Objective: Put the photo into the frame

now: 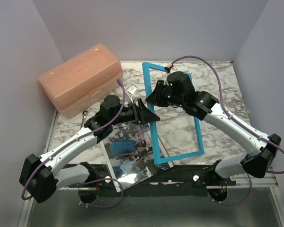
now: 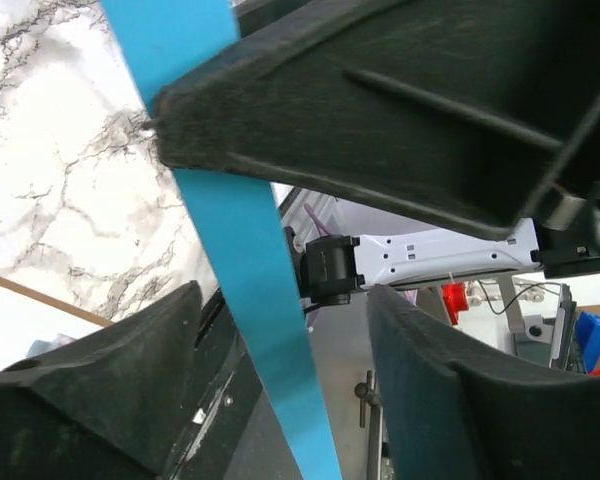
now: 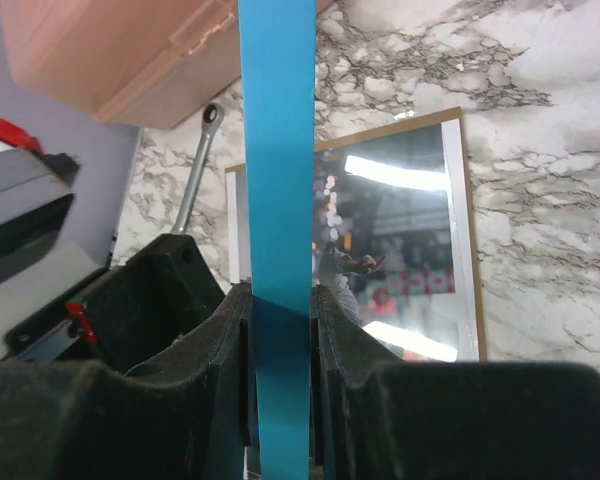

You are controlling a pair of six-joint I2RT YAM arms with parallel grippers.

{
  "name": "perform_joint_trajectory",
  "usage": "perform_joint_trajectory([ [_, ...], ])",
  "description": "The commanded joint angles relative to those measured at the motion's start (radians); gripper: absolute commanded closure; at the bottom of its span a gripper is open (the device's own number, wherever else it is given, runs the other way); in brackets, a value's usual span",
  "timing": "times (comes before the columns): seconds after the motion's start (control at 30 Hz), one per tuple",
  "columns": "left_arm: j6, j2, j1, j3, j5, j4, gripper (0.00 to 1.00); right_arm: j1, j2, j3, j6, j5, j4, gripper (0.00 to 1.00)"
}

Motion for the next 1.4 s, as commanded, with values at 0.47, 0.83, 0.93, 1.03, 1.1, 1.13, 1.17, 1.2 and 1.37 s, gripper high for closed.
perform_joint_trajectory([
  [0.47, -0.01, -0.019, -0.023, 0.049, -0.076, 0.037, 1.0, -0.015, -0.106, 0.08, -0.014, 0.023, 0.047, 0.1],
  [0.83, 0.117, -0.277, -0.022, 0.074, -0.31, -0.184, 1.0, -0.018, -0.203, 0.05, -0.014, 0.035, 0.027, 0.0],
  [0.93, 0.202, -0.352, -0.02, 0.129, -0.397, -0.323, 1.0, -0.017, -0.219, 0.058, -0.013, 0.02, 0.024, 0.0],
  [1.03, 0.25, -0.405, -0.019, 0.208, -0.494, -0.487, 1.0, -0.017, -0.222, 0.072, -0.013, -0.009, 0.023, 0.0],
  [1.1, 0.265, -0.411, -0.019, 0.269, -0.556, -0.604, 1.0, -0.017, -0.215, 0.087, -0.011, -0.037, 0.023, 0.0],
  [1.13, 0.266, -0.402, -0.02, 0.308, -0.597, -0.676, 1.0, -0.017, -0.209, 0.095, -0.009, -0.052, 0.023, 0.0],
  [1.17, 0.27, -0.39, -0.02, 0.342, -0.621, -0.734, 1.0, -0.017, -0.203, 0.103, -0.01, -0.069, 0.023, 0.0],
  [1.2, 0.274, -0.373, -0.02, 0.38, -0.638, -0.793, 1.0, -0.017, -0.196, 0.11, -0.007, -0.07, 0.023, 0.0],
  [1.37, 0.285, -0.263, -0.022, 0.57, -0.661, -1.027, 1.0, -0.017, -0.159, 0.138, 0.0, -0.158, 0.016, 0.0],
])
